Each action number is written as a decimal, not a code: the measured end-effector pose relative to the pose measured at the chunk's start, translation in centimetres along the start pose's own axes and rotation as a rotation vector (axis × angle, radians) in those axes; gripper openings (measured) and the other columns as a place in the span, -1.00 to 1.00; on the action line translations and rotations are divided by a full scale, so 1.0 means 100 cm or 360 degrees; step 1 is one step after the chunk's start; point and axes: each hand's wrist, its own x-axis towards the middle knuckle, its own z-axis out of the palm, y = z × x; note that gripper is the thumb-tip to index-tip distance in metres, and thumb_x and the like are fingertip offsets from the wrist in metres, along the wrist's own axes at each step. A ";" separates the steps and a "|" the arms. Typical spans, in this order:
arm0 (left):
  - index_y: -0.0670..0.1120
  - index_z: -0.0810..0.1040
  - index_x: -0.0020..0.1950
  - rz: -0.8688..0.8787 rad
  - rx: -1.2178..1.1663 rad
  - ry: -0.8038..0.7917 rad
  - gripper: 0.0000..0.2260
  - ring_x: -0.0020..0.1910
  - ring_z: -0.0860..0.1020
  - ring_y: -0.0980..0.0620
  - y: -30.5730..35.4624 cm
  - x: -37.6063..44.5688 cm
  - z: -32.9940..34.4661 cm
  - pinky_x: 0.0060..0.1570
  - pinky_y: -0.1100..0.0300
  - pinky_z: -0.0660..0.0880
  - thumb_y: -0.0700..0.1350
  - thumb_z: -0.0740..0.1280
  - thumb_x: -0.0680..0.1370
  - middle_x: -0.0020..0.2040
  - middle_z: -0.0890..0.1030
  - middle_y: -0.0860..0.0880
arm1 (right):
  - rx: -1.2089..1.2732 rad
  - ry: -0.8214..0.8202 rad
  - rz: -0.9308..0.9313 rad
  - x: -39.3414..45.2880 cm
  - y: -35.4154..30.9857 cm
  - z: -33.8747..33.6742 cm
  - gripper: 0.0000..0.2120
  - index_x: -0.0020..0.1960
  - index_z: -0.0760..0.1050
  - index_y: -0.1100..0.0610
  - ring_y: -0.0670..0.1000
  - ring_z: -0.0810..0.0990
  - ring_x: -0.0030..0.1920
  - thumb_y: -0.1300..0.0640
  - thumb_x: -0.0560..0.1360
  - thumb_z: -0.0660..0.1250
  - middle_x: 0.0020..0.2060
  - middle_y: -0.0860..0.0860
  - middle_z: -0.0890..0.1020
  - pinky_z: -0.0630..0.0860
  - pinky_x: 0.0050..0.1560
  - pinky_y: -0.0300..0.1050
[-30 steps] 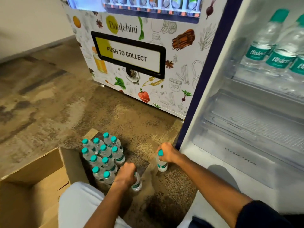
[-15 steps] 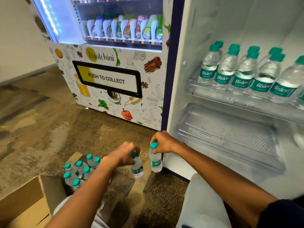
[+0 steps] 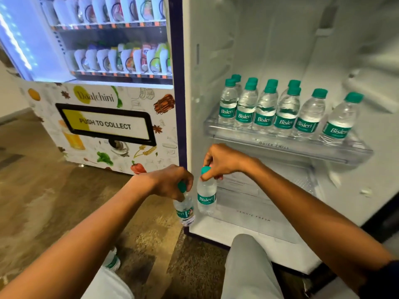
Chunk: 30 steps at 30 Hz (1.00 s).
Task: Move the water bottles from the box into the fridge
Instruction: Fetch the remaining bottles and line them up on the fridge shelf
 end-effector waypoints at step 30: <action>-0.18 0.63 0.16 0.0779 -0.0007 0.1080 -0.70 -0.09 0.60 0.02 0.179 0.080 -0.237 0.01 0.17 0.54 -0.06 0.47 0.49 0.03 0.67 -0.13 | 0.0246 0.1370 0.0061 -0.157 0.019 -0.263 -0.81 -0.21 0.68 0.26 -0.04 0.44 -0.45 0.12 0.39 0.54 -0.41 0.13 0.61 0.41 -0.42 -0.18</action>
